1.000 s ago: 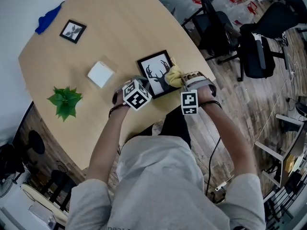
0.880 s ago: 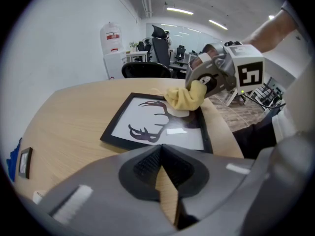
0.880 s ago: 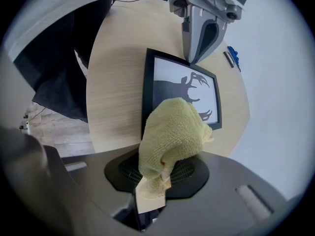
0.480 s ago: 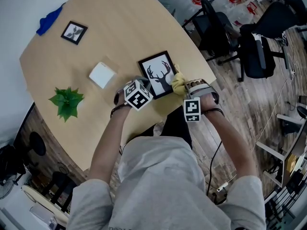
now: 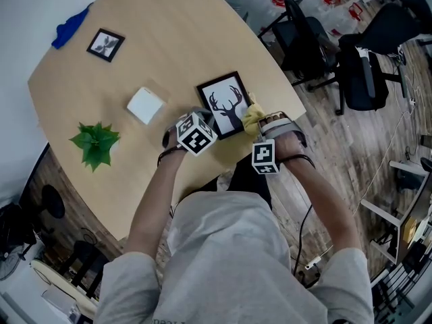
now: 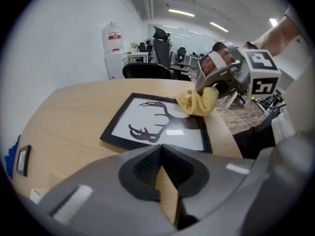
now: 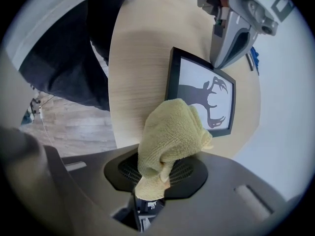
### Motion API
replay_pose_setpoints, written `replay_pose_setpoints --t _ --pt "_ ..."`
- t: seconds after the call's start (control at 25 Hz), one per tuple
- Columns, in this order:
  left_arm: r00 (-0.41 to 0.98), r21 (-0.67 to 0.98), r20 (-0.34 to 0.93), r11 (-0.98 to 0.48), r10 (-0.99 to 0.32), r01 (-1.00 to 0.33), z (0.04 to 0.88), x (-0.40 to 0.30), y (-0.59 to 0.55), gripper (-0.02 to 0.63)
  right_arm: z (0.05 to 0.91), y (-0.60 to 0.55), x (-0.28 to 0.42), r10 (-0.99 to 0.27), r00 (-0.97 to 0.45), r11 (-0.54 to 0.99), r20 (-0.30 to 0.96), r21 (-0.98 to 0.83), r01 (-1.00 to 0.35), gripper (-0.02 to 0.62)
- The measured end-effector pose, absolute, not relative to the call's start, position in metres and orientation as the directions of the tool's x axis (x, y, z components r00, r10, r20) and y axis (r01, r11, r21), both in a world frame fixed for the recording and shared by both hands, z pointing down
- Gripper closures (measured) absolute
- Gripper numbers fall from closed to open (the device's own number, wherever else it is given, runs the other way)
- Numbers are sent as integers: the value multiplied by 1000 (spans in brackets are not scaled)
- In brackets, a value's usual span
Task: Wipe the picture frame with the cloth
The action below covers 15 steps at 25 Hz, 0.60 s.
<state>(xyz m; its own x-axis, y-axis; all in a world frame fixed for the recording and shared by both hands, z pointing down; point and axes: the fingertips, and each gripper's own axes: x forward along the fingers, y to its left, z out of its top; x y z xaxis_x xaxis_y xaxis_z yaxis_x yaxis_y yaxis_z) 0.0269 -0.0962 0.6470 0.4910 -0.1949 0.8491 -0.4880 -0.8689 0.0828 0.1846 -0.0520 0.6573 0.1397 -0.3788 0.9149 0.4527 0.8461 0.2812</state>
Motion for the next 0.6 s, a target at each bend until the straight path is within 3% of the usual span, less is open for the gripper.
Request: replay_pose_setpoints --t 0.24,0.36,0.6 --pt "498 93 846 -866 -192 -492 647 26 -96 554 653 -43 163 -260 125 883 957 183 433 503" --pt "502 98 844 -865 -190 -492 647 27 -96 554 652 -36 137 -164 16 935 986 151 320 491" --pt "510 109 840 -863 -185 -493 648 27 -96 554 642 -24 111 -43 -250 997 967 56 48 386"
